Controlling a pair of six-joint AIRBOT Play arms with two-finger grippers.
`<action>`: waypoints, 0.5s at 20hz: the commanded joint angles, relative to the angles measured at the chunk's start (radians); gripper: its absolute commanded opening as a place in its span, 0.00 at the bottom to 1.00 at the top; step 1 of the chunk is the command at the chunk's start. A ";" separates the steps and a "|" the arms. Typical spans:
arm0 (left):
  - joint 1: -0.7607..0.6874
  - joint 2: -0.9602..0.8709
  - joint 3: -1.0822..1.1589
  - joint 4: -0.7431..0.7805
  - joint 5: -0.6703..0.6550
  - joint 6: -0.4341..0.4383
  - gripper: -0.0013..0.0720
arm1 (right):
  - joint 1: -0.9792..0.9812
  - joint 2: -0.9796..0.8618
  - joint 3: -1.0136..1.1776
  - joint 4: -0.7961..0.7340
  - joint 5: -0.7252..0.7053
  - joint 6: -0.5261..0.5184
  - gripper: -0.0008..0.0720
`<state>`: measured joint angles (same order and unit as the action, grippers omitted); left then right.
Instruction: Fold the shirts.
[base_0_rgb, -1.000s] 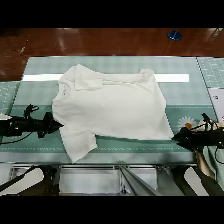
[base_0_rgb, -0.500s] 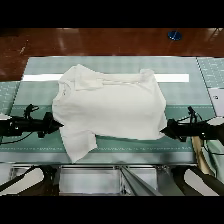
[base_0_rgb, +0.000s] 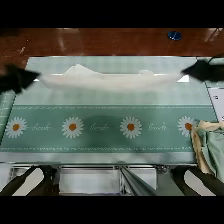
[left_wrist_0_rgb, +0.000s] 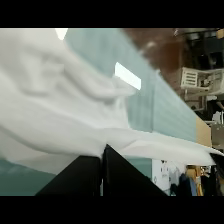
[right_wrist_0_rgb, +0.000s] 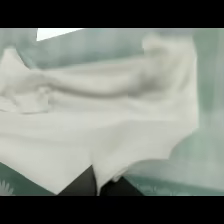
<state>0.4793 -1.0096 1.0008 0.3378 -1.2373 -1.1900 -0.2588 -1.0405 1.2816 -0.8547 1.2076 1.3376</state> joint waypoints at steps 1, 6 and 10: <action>0.003 0.100 0.330 -0.047 0.036 0.041 0.05 | 0.003 0.021 0.435 -0.111 0.087 0.054 0.04; 0.057 0.238 0.650 0.201 0.036 -0.055 0.05 | 0.003 0.206 0.580 -0.203 0.099 0.064 0.04; 0.057 0.401 0.691 0.375 0.038 -0.109 0.05 | 0.003 0.365 0.580 -0.285 0.128 0.086 0.04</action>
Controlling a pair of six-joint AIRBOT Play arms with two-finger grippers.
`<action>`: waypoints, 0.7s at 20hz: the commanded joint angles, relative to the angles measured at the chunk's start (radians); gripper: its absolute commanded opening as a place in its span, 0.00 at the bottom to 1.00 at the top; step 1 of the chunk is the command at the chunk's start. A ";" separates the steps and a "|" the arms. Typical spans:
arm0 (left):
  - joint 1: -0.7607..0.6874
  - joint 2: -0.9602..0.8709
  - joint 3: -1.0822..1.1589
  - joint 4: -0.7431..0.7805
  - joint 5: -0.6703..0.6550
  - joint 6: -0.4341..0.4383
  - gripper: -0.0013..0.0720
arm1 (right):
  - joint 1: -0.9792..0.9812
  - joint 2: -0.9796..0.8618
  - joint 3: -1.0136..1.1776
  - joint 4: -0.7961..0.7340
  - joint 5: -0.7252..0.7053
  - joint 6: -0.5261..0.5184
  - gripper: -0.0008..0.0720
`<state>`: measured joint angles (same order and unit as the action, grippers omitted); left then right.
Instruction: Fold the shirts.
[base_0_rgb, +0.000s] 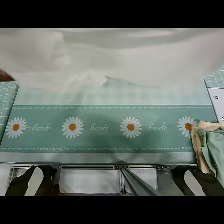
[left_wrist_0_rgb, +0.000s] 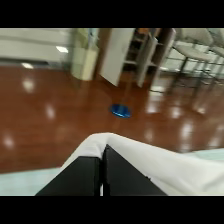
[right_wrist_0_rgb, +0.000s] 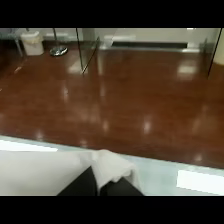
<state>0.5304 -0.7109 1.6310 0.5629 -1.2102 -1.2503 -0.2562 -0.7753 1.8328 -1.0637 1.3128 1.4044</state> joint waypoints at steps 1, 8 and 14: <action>-0.020 0.145 0.061 0.220 0.013 -0.069 0.05 | 0.000 0.133 0.029 -0.101 0.047 0.030 0.04; -0.314 0.249 0.060 0.794 -0.096 -0.229 0.05 | 0.002 0.222 -0.013 -0.280 0.212 0.127 0.04; -0.319 0.151 -0.124 0.753 -0.174 -0.281 0.05 | 0.002 0.174 -0.368 -0.151 0.173 0.096 0.04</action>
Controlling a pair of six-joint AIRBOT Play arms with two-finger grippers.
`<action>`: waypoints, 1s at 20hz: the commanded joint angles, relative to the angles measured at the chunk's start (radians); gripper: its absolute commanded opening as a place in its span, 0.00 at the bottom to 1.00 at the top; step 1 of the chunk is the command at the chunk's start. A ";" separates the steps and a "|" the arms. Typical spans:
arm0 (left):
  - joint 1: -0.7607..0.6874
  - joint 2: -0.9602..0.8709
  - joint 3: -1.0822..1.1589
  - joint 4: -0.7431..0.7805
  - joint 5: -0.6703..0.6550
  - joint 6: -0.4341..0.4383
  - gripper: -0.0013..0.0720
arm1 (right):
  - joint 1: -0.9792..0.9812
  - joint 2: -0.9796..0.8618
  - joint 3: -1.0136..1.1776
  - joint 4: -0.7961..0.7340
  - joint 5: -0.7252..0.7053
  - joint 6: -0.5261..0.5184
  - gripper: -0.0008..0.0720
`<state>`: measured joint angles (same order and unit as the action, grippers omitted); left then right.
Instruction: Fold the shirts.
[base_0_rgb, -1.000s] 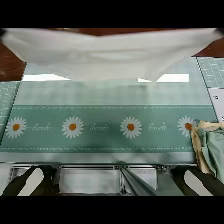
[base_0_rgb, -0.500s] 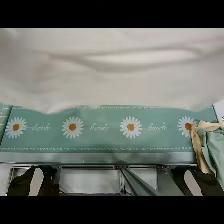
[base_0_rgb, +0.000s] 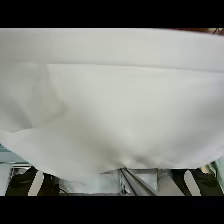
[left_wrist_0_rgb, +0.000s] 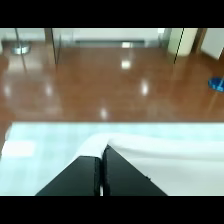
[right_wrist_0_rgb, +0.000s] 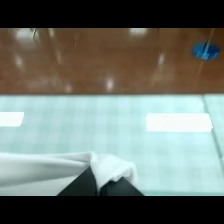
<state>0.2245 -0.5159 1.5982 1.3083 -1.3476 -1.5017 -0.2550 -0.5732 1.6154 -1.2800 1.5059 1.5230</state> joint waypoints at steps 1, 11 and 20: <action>-0.013 -0.085 -0.148 -0.042 -0.032 -0.029 0.05 | 0.000 -0.064 -0.201 0.098 -0.041 -0.045 0.04; -0.105 -0.844 -0.219 -0.251 0.387 0.015 0.05 | 0.000 -0.795 -0.256 0.448 -0.377 -0.269 0.04; -0.117 -1.200 -0.002 -0.375 0.367 -0.037 0.05 | -0.013 -1.193 0.083 0.459 -0.325 -0.170 0.04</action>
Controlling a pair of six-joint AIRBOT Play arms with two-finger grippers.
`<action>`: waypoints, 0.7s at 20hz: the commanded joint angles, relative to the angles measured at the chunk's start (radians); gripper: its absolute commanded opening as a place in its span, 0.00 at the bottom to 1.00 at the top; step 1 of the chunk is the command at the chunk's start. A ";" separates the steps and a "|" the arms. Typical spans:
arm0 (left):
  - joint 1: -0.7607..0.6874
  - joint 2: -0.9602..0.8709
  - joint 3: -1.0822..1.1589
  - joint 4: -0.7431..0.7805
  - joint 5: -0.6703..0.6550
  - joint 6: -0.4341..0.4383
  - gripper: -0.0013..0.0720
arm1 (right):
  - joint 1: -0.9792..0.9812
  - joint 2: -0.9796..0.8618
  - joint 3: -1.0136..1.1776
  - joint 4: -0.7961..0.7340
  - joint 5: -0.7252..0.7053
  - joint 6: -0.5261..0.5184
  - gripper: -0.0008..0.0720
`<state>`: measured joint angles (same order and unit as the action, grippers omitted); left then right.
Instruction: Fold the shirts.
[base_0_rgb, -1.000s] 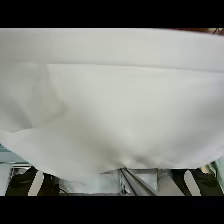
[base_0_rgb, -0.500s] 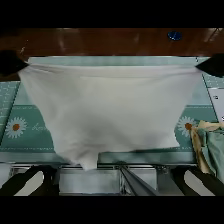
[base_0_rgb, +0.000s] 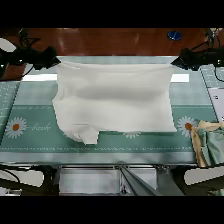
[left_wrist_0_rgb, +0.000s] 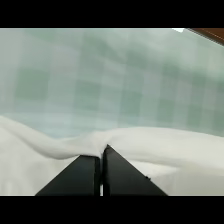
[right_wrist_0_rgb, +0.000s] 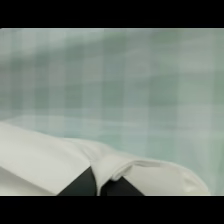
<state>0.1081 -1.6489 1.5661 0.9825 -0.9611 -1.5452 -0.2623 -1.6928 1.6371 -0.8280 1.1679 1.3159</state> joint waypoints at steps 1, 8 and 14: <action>-0.001 -0.067 0.031 -0.049 -0.061 0.061 0.05 | -0.009 -0.073 0.061 0.004 0.039 0.033 0.04; 0.021 -0.069 0.015 0.119 -0.406 0.173 0.05 | -0.023 -0.074 0.039 -0.211 0.315 0.014 0.04; 0.000 -0.100 -0.104 0.125 -0.389 0.172 0.05 | -0.014 -0.074 -0.162 -0.198 0.193 0.010 0.04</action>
<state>0.1184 -1.7306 1.5070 1.0897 -1.3315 -1.3796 -0.2794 -1.7657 1.5532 -1.0145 1.4063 1.3281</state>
